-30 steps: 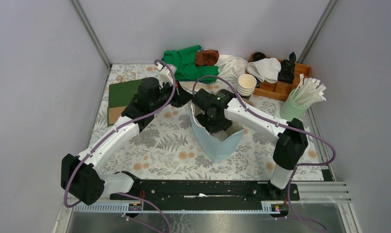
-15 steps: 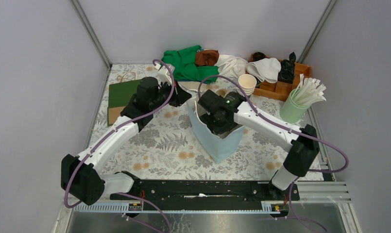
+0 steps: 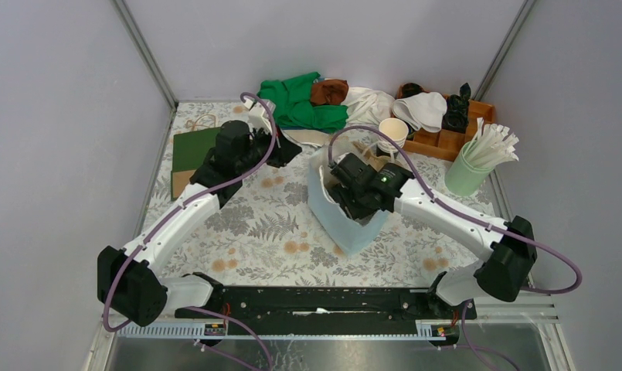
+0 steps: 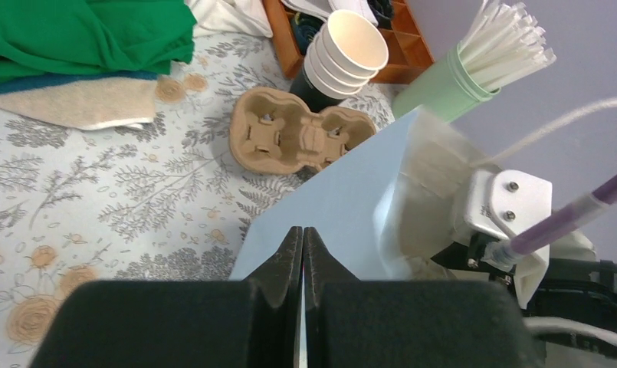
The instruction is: Pack the takeout coffee
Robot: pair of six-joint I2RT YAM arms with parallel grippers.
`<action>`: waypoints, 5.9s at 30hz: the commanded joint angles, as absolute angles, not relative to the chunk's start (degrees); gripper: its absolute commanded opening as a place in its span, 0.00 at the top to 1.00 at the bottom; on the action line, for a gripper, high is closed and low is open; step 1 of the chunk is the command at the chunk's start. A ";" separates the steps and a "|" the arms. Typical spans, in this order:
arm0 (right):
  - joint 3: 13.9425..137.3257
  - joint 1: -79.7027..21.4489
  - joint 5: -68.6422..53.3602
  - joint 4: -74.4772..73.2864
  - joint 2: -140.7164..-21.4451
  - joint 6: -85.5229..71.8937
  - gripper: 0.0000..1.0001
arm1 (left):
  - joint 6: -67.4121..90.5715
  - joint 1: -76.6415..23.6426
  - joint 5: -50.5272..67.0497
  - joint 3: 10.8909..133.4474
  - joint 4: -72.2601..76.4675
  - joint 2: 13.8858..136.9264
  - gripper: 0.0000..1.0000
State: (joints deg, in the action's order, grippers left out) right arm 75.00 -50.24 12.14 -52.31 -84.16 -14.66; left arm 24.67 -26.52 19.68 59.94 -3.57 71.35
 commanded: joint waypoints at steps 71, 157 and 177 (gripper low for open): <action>67.46 -50.61 12.29 -50.48 -73.64 -11.30 0.44 | 11.41 -31.55 24.17 81.65 -20.13 82.11 1.00; 87.09 -50.63 15.78 -49.62 -78.99 -11.54 0.43 | 5.89 -32.34 15.39 81.05 -15.29 75.32 1.00; 87.28 -47.96 18.62 -39.61 -93.21 -11.70 0.15 | 8.48 -32.43 16.68 79.54 -14.50 75.06 1.00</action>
State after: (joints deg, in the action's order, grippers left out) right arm 87.02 -48.25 16.62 -43.77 -93.01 -12.84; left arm 7.60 -32.25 16.03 79.09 -19.18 76.86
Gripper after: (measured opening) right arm 0.789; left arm 0.007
